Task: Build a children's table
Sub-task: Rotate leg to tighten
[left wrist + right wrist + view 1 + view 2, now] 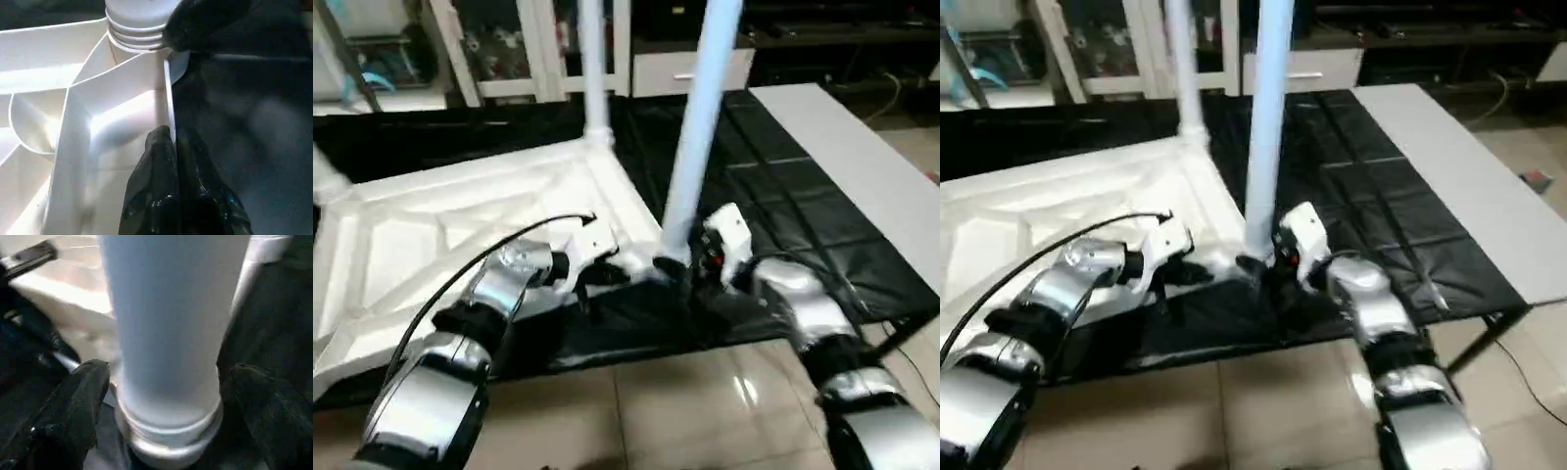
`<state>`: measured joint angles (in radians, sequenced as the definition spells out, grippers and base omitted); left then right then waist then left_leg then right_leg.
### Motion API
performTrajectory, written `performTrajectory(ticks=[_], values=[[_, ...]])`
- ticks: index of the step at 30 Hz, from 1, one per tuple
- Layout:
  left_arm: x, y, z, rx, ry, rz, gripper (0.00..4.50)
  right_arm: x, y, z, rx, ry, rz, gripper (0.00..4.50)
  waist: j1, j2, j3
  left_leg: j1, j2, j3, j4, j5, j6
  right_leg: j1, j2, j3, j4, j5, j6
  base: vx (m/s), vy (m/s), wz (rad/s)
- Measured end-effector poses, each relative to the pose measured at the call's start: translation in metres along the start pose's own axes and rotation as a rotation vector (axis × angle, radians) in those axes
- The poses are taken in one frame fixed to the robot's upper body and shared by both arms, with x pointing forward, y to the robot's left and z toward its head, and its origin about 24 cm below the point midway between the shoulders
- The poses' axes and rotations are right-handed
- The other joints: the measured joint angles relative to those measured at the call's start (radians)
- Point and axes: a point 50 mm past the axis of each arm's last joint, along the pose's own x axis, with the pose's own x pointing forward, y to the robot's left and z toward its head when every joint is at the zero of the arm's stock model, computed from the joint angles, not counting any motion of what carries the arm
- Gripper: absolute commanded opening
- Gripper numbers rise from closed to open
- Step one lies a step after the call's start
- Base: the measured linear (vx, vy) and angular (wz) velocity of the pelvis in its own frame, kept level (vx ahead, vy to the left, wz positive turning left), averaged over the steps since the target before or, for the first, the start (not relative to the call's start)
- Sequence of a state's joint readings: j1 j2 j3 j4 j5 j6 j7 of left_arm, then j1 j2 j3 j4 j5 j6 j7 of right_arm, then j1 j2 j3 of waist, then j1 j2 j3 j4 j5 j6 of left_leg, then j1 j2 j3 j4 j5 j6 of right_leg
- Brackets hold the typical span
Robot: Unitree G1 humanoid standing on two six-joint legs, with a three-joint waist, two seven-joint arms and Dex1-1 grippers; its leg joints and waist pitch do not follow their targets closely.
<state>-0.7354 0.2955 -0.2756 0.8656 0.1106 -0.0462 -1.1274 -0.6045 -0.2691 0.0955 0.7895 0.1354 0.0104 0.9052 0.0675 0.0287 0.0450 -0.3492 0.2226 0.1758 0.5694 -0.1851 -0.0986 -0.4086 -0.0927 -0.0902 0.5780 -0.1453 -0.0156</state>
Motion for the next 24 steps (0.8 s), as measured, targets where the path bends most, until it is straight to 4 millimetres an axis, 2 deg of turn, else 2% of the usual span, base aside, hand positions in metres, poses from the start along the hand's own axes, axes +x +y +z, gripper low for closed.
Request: performTrajectory(ticks=[4,6,15,21,24], values=[[-0.005,-0.006,-0.001,0.012,0.029,-0.098,0.00,-0.014,0.002,-0.002,-0.020,0.058,0.162,4.26,0.021,0.000,0.000,0.000,0.000,0.001,0.001,0.000,0.000,0.001,-0.001,0.000,0.000,0.000,0.000,0.000,0.000,0.00],[-0.006,-0.007,-0.001,0.024,0.042,-0.124,0.00,-0.019,0.001,-0.003,-0.037,0.091,0.215,4.26,0.024,0.000,-0.001,0.000,0.000,0.002,0.001,0.000,0.000,0.001,-0.001,0.000,0.000,0.000,0.000,0.000,0.000,0.00],[-0.008,-0.007,-0.001,0.025,0.055,-0.124,0.00,-0.021,-0.005,0.002,-0.070,0.157,0.290,4.26,0.022,-0.001,-0.001,-0.001,0.001,0.002,0.002,0.000,0.000,0.001,-0.001,0.001,0.001,0.000,0.000,0.000,0.000,0.00],[-0.008,-0.008,0.000,0.024,0.058,-0.126,0.00,-0.017,-0.006,0.005,-0.073,0.152,0.294,3.62,0.022,-0.001,-0.001,-0.001,0.001,0.002,0.002,0.000,0.000,0.001,-0.001,0.001,0.001,0.000,0.000,0.000,0.000,0.00],[-0.008,-0.008,0.000,0.023,0.059,-0.126,0.00,-0.015,-0.005,0.005,-0.076,0.149,0.300,3.54,0.022,-0.001,-0.001,-0.001,0.001,0.002,0.002,0.000,0.000,0.001,-0.001,0.001,0.001,0.000,0.000,0.000,0.000,0.00]])
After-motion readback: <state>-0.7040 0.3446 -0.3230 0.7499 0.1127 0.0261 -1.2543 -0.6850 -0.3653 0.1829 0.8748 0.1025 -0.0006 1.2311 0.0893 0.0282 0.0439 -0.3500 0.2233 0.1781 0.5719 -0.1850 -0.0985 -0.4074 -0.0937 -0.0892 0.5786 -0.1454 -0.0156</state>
